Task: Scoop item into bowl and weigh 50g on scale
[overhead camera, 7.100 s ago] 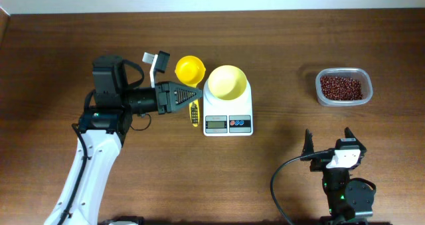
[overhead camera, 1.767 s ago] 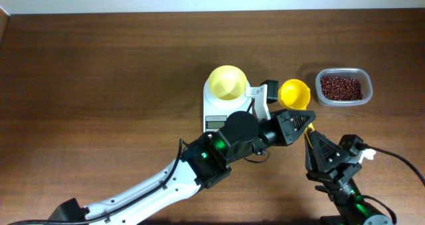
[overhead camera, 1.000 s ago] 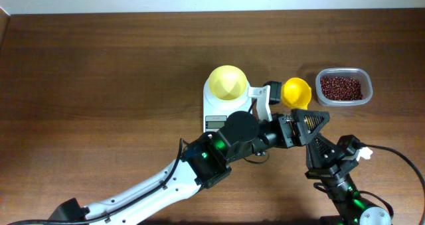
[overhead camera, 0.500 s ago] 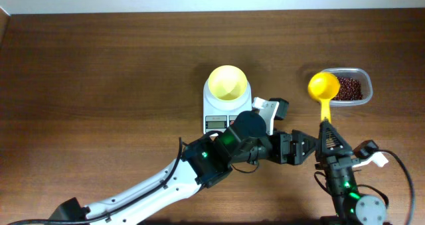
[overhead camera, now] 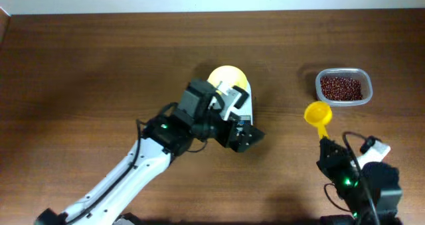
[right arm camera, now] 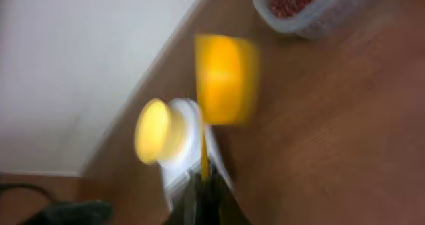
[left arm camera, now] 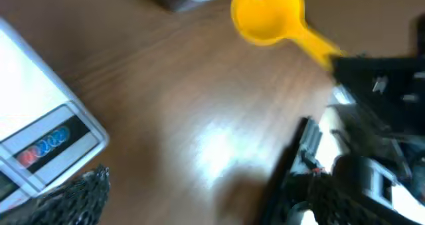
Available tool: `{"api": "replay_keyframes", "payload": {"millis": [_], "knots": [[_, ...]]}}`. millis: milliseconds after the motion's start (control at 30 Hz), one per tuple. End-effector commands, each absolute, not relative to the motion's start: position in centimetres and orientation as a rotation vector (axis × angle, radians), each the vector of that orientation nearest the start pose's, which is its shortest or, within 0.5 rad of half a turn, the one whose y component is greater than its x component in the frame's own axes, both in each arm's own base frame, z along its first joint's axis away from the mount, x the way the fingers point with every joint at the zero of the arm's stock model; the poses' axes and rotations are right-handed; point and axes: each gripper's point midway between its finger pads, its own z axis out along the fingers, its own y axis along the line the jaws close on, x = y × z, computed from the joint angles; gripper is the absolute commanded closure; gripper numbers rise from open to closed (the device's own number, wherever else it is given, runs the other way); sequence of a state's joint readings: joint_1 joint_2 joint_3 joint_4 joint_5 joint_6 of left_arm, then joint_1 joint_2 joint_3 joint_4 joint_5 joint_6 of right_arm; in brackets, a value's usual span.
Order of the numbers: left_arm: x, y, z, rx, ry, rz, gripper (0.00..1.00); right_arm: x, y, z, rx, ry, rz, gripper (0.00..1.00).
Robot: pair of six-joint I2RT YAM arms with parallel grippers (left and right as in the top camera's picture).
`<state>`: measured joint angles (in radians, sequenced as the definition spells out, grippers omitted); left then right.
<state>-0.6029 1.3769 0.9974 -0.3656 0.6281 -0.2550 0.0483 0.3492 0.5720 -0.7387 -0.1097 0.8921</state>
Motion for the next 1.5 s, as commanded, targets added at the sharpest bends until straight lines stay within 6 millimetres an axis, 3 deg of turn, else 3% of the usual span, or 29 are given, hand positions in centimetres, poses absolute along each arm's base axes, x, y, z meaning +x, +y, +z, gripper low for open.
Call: {"api": "replay_keyframes", "payload": {"millis": [0,100,200,333,367,467,533,600,633,700,733,767,800,867,933,1000,1033,1133,1200,1300,1467], "knots": [[27.2,-25.0,18.8,0.627,2.369,-0.94,0.01,21.3,2.7,22.1,0.689,2.184,0.511,0.96],[27.7,-23.9,18.5,0.583,2.398,-0.918,0.01,21.5,2.9,22.3,0.72,2.334,0.473,0.96],[27.5,-23.9,18.4,0.583,2.406,-0.926,0.01,22.0,5.3,21.9,0.682,2.413,0.624,0.96],[26.5,-23.7,17.9,0.638,2.431,-0.922,0.22,21.5,7.2,23.1,0.43,2.435,0.709,0.96],[26.5,-23.1,18.1,0.626,2.458,-0.877,0.57,20.7,7.0,23.8,0.437,2.464,0.689,0.96],[27.6,-17.7,19.4,0.493,2.596,-0.443,1.0,19.9,6.0,25.9,0.397,2.573,0.567,0.96],[28.2,-16.2,21.6,0.454,2.583,-0.321,1.0,20.6,4.7,27.1,0.443,2.614,0.458,0.96],[28.9,-16.5,22.7,0.446,2.54,-0.329,1.0,22.0,4.6,27.8,0.415,2.623,0.431,0.96],[29.2,-16.6,22.9,0.445,2.527,-0.333,0.92,22.5,4.4,27.7,0.421,2.629,0.416,0.96],[29.5,-16.7,23.1,0.442,2.512,-0.332,0.87,24.8,4.0,27.3,0.43,2.619,0.377,0.96],[29.8,-16.8,23.3,0.438,2.495,-0.332,0.99,25.5,4.0,27.4,0.424,2.599,0.381,0.96],[30.5,-17.1,23.5,0.434,2.47,-0.335,1.0,27.1,4.2,28.1,0.404,2.54,0.401,0.96],[31.2,-17.4,23.0,0.459,2.464,-0.327,1.0,28.3,4.3,29.0,0.388,2.482,0.41,0.96],[31.7,-18.0,20.4,0.486,2.54,-0.317,1.0,29.7,4.4,30.2,0.367,2.406,0.422,0.96],[29.6,-19.9,17.3,0.572,2.687,-0.484,1.0,29.7,5.1,30.4,0.358,2.402,0.481,0.96],[26.5,-23.8,17.4,0.919,2.604,-0.847,1.0,28.9,7.6,30.9,0.285,2.421,0.669,0.96],[26.4,-24.1,17.3,1.012,2.556,-0.853,1.0,29.1,8.2,31.4,0.26,2.402,0.714,0.96],[28.7,-21.7,15.0,0.91,2.654,-0.56,1.0,31.2,7.1,33.0,0.332,2.309,0.662,0.96],[29.2,-22.2,14.3,0.922,2.647,-0.497,1.0,32.0,5.9,34.2,0.333,2.3,0.558,0.96],[31.1,-23.5,13.0,0.898,2.588,-0.192,1.0,32.6,2.1,35.7,0.417,2.388,0.25,0.96],[29.7,-26.5,10.9,1.005,2.579,-0.195,1.0,34.6,1.5,32.2,0.369,2.564,0.14,0.96]]}}
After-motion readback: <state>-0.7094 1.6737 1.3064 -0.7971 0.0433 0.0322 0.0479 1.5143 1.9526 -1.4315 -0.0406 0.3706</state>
